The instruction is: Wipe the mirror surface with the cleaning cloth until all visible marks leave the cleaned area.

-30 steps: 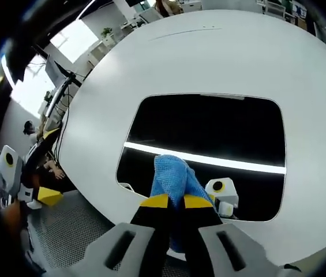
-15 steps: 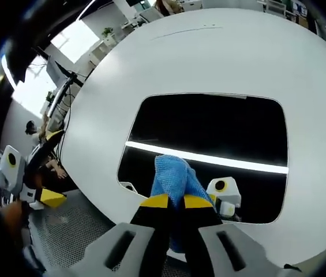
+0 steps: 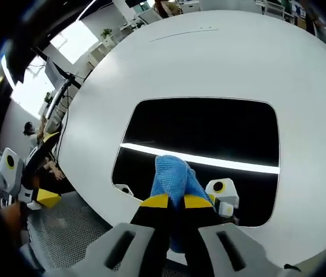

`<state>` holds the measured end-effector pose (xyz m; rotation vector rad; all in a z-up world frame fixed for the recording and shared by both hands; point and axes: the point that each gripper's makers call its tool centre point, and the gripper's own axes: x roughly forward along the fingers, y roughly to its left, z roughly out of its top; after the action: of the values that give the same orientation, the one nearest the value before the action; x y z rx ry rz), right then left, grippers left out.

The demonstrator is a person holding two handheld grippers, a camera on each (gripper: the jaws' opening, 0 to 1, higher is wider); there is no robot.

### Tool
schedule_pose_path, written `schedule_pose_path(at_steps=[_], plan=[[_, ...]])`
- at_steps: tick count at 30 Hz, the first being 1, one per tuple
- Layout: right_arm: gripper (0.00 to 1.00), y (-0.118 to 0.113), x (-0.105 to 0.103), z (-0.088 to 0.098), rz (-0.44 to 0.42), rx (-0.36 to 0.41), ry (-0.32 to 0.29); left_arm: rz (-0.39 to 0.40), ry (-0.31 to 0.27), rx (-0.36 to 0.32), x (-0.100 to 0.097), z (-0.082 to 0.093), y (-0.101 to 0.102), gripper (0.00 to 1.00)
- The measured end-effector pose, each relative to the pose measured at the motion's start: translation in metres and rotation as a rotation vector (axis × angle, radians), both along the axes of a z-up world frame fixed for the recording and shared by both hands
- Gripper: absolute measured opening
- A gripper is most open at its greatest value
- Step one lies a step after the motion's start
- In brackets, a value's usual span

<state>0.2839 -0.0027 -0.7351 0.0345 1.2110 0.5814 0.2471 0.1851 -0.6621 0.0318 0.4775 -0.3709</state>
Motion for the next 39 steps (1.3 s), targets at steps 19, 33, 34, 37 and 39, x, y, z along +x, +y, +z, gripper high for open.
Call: schedule_pose_path(at_steps=[19,33,34,37,39], plan=[[0.01,0.009,0.047,0.001,0.02,-0.049,-0.037,-0.002,-0.001,-0.019,0.0,0.001,0.0,0.99],[0.01,0.014,0.089,-0.002,0.035,-0.082,-0.068,-0.016,0.006,-0.015,0.001,-0.002,-0.002,0.98],[0.01,0.014,0.091,-0.002,0.035,-0.083,-0.07,-0.017,0.006,-0.018,0.0,-0.002,-0.002,0.98],[0.01,0.015,0.094,-0.002,0.068,-0.107,-0.086,-0.011,0.005,-0.02,0.001,-0.002,-0.001,0.99],[0.01,0.015,0.096,0.0,0.071,-0.11,-0.087,-0.011,0.006,-0.021,0.001,-0.002,-0.001,0.99]])
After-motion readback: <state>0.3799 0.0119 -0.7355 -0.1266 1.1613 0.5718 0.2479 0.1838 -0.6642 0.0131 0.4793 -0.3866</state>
